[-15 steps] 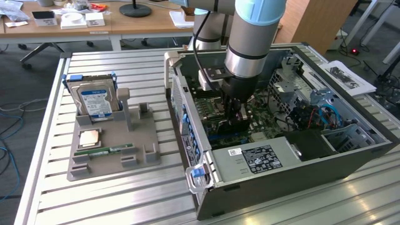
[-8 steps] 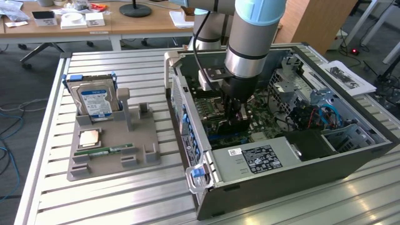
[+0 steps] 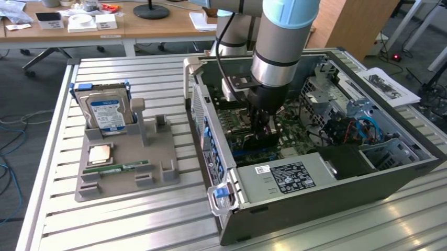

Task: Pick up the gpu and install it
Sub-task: 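Insert the gpu into the slot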

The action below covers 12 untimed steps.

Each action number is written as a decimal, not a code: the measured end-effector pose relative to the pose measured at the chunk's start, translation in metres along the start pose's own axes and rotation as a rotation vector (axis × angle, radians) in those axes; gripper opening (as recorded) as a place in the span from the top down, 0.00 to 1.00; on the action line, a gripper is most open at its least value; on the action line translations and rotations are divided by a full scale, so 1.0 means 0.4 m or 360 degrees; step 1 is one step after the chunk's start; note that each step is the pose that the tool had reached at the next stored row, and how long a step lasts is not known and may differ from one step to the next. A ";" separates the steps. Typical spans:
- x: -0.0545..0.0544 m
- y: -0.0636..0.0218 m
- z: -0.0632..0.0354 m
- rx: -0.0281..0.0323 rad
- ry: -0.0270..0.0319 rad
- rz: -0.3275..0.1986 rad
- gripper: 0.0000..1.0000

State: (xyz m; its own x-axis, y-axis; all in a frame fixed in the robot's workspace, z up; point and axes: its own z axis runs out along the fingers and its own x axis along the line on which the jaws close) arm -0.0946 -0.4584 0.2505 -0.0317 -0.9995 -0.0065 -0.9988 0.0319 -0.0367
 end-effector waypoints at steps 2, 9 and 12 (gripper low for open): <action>0.000 0.000 0.001 0.00000 0.00001 0.0000 0.73; 0.000 0.000 0.002 0.00000 0.00000 0.0000 0.73; 0.000 0.000 0.002 -0.00001 0.00001 0.0000 0.73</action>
State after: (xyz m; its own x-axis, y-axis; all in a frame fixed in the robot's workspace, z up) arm -0.0946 -0.4584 0.2497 -0.0316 -0.9995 -0.0064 -0.9988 0.0318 -0.0367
